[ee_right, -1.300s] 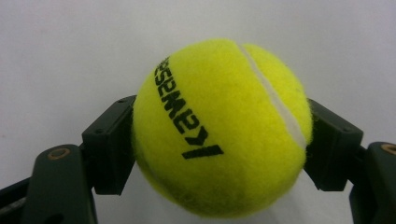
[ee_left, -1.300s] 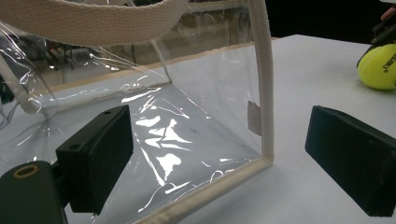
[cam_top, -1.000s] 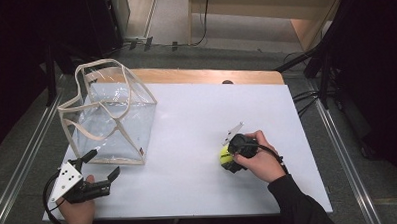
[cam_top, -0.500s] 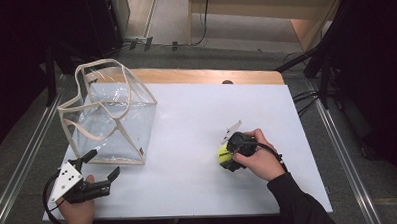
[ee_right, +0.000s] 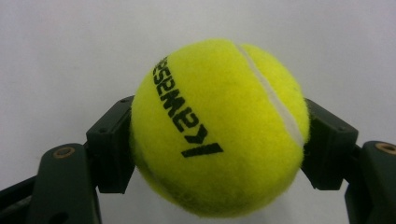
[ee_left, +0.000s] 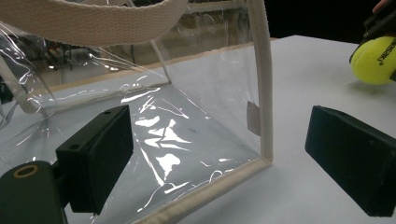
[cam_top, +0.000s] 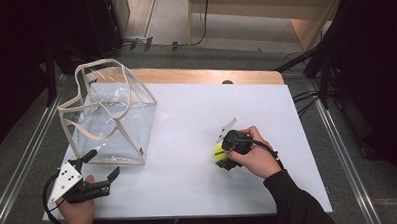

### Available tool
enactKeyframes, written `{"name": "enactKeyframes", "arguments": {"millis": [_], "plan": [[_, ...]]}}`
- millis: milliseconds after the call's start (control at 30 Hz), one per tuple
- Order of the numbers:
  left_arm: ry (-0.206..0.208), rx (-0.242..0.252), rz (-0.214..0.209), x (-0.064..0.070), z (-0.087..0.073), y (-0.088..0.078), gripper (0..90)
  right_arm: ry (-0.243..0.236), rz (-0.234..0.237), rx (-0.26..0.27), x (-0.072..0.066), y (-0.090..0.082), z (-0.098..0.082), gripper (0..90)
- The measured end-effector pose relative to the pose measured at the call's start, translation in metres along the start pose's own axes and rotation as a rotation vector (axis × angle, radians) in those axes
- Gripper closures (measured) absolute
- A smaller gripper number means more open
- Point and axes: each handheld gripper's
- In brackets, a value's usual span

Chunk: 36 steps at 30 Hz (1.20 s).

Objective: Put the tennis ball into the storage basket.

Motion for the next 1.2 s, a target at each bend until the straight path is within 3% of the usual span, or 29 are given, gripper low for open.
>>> {"name": "enactKeyframes", "arguments": {"millis": [1200], "plan": [[-0.001, 0.004, -0.003, 0.000, 0.000, 0.000, 8.3, -0.064, 0.015, 0.001, -0.009, -0.004, 0.035, 23.4]]}}
Point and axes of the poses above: each handheld gripper's, and its own axes: y roughly forward along the jaws, z roughly out of its top, x roughly to its right, and after that the axes turned 7 degrees about -x, right-handed
